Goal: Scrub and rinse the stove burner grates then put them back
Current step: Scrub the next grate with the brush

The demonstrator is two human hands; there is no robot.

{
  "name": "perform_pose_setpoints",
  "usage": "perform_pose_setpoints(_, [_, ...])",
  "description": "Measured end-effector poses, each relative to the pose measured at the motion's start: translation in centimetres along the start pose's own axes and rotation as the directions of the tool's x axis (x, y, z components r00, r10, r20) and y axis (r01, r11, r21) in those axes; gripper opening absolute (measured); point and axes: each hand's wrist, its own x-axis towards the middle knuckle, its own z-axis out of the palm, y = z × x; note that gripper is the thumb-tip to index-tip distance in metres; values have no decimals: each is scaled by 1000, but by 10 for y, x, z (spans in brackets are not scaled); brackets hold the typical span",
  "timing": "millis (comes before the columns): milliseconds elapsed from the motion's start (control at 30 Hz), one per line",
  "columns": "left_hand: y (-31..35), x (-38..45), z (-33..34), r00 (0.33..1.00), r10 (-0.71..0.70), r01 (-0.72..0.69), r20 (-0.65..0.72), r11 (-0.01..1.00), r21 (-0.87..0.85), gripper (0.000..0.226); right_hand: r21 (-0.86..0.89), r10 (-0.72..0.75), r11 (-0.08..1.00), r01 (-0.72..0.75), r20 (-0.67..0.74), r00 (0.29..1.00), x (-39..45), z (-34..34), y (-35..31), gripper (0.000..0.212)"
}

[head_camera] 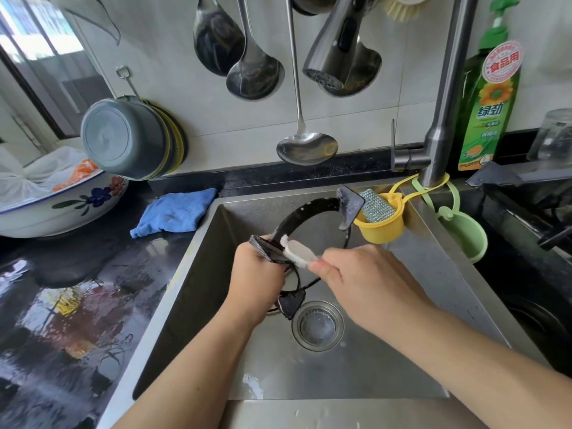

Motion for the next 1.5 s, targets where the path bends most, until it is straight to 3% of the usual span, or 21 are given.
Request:
perform_pose_setpoints(133, [-5, 2, 8, 1000, -8, 7, 11, 998, 64, 55, 1, -51, 999, 51, -85, 995, 4, 2, -6, 48])
perform_pose_setpoints(267, [-9, -1, 15, 999, -46, 45, 6, 991, 123, 24, -59, -37, 998, 31, -113, 993, 8, 7, -14, 49])
perform_pose_setpoints(433, [-12, 3, 3, 1000, -5, 6, -20, 999, 53, 18, 45, -46, 998, 47, -22, 999, 3, 2, 3, 48])
perform_pose_setpoints(567, [-2, 3, -4, 998, 34, -34, -52, 999, -12, 38, 6, -86, 996, 86, -10, 996, 3, -5, 17, 44])
perform_pose_setpoints(700, [0, 3, -5, 995, 65, -67, -73, 997, -25, 26, 20, -105, 994, 106, -62, 993, 6, -4, 19, 45])
perform_pose_setpoints(867, [2, -1, -1, 997, 74, -74, -10, 997, 10, 37, 48, -78, 996, 79, -25, 997, 5, -1, 13, 46])
perform_pose_setpoints(933, [-1, -1, 2, 998, 59, -58, -9, 997, 44, 41, 15, -88, 996, 89, -63, 994, 4, 0, 6, 47])
perform_pose_setpoints(1033, [-7, 0, 10, 999, 33, -27, -31, 986, 163, 22, -109, -136, 988, 113, -226, 965, 3, 6, -8, 46])
perform_pose_setpoints(1167, [-12, -1, 19, 996, 50, -33, -79, 980, 196, 35, -225, -113, 974, 39, -326, 939, 4, 12, -22, 46])
perform_pose_setpoints(1233, [-15, 1, 15, 996, 38, -21, -77, 977, 211, 39, -237, -103, 971, 25, -323, 941, 4, 13, -21, 47])
perform_pose_setpoints(1367, [-17, 6, 8, 993, -67, 73, -92, 996, 60, 30, -212, -90, 977, 38, -241, 966, 2, 8, -15, 49])
perform_pose_setpoints(1433, [-11, 4, 5, 994, -63, 65, -85, 998, 19, 21, -216, -78, 976, 34, -199, 977, -1, 4, -10, 47])
perform_pose_setpoints(1500, [-6, 4, 3, 997, -44, 44, -70, 999, -12, 29, -218, -60, 976, 22, -169, 984, -2, -1, -4, 45])
